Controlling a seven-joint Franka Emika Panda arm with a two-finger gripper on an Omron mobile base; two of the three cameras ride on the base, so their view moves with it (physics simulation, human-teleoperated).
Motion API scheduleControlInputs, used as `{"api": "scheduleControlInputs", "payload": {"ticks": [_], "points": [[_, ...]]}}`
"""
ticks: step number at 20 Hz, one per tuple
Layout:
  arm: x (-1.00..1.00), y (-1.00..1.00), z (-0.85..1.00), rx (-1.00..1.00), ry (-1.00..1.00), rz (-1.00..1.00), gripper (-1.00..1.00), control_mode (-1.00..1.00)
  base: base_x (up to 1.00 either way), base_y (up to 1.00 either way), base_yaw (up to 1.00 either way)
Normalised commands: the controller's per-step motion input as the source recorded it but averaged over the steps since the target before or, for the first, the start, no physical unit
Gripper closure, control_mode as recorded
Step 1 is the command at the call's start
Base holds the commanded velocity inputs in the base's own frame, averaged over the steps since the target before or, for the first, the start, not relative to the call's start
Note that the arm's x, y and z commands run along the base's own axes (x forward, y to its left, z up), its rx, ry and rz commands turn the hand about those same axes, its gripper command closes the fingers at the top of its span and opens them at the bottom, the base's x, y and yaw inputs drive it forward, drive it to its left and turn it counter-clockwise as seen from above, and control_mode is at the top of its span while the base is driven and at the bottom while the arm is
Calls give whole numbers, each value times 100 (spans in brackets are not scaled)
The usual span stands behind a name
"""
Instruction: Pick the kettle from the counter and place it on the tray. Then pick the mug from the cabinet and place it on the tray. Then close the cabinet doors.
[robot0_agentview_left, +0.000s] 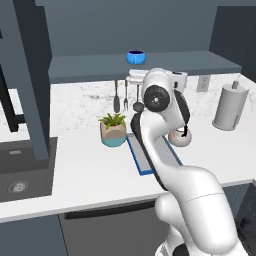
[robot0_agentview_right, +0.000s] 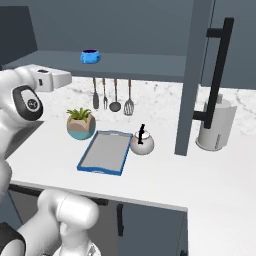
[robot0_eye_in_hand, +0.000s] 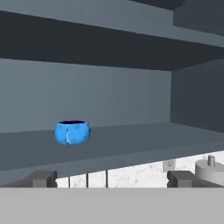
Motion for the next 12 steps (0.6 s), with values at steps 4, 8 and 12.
{"api": "scheduleControlInputs", "payload": {"ticks": [4,8,12], "points": [[37,61,-3,-8,14,-7,-100,-100,0,0,0],[13,6,-8,0,9,0,-100,-100,0,0,0],[11,0,0,0,0,0,-100,-100,0,0,0]]}}
